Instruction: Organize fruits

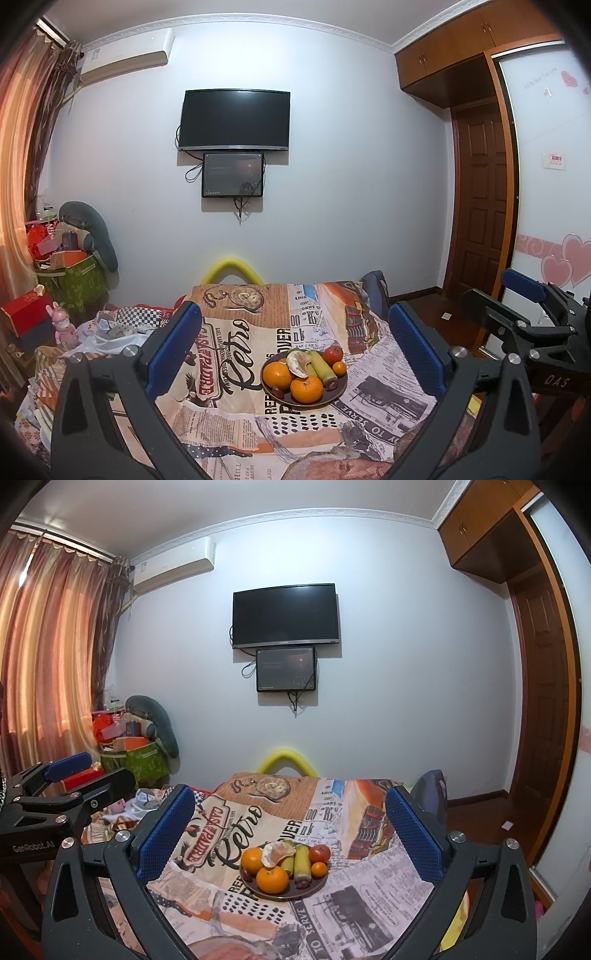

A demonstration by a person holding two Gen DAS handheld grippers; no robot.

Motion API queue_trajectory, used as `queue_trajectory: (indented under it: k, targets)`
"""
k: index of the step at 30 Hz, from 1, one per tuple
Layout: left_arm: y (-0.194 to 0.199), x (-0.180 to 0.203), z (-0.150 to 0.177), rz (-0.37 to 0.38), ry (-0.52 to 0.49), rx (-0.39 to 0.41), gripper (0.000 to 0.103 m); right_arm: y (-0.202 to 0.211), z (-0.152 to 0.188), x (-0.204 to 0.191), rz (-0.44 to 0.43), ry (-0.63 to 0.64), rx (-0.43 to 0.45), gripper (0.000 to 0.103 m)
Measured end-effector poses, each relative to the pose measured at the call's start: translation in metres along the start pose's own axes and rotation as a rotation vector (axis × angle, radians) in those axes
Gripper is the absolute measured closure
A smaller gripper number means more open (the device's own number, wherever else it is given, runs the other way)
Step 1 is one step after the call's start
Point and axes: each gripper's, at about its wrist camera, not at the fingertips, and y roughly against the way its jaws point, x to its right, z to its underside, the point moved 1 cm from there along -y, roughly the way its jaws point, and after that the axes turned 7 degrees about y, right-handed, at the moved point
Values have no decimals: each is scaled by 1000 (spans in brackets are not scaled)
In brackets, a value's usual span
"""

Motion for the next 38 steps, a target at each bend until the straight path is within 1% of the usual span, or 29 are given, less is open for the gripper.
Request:
queue_trajectory:
  k: [17, 27, 38]
  targets:
    - [-1, -1, -2, 8, 7, 2, 0, 1, -3, 1, 1, -4, 4, 0]
    - [-5, -1, -1, 35, 11, -21, 0, 1, -3, 1, 4, -4, -1, 0]
    - [-4, 0, 0, 35, 8, -21, 0, -1, -2, 2, 5, -8, -4, 0]
